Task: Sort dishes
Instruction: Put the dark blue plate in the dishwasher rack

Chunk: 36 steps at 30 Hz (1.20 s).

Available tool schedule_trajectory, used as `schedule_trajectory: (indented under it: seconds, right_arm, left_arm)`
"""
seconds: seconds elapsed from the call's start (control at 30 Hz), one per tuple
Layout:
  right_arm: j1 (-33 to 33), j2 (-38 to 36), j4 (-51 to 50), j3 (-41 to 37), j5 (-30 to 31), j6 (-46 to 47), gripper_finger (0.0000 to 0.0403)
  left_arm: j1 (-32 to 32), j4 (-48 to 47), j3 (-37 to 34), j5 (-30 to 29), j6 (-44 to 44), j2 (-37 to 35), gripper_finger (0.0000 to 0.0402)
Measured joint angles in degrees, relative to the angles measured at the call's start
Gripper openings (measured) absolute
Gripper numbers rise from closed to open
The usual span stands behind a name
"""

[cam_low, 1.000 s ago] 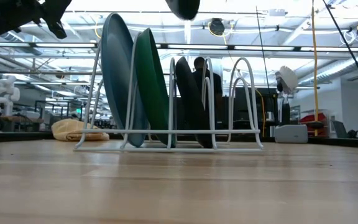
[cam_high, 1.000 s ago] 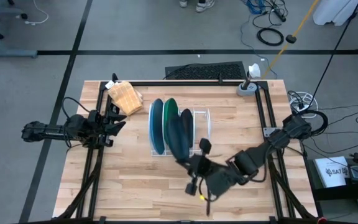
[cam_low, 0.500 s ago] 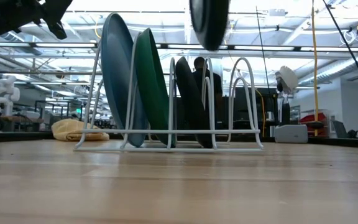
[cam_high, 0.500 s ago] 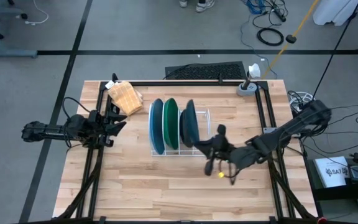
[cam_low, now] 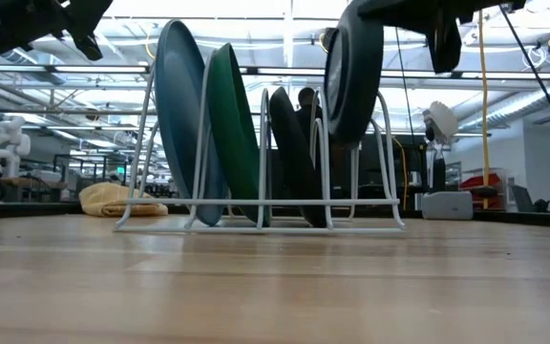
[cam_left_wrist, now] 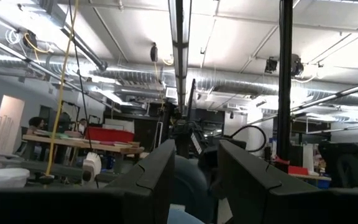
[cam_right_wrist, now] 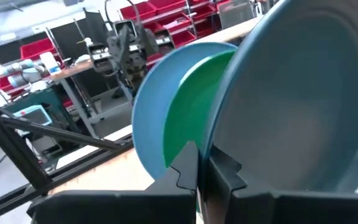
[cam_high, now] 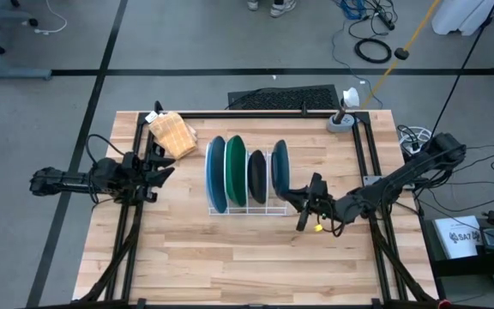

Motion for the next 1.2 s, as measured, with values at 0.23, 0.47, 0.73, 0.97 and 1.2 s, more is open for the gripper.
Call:
schedule_trajectory:
  seconds: [0.23,0.47,0.73,0.97,1.2]
  right_arm:
    - [-0.46,0.8,-0.02,-0.14,-0.1,0.81,0.001]
    - [-0.73,0.8,-0.08,-0.14,0.03,1.82,0.0077]
    - [-1.01,0.8,0.02,-0.13,2.41,0.48,0.0159]
    - [-2.71,0.82,1.23,-0.12,4.8,-1.25,0.0172]
    - [-4.71,0.82,5.03,-0.09,4.22,-4.44,0.0181]
  left_arm:
    - [0.0,-0.2,0.0,-0.04,0.19,-0.02,0.0132]
    - [0.0,-0.17,0.0,-0.04,0.17,0.0,0.0132]
    - [0.0,-0.17,0.0,-0.04,0.17,-0.02,0.0132]
    - [-0.02,-0.17,0.0,-0.04,0.28,-0.01,0.0132]
    - [0.0,-0.17,0.0,-0.13,0.43,-0.02,0.0132]
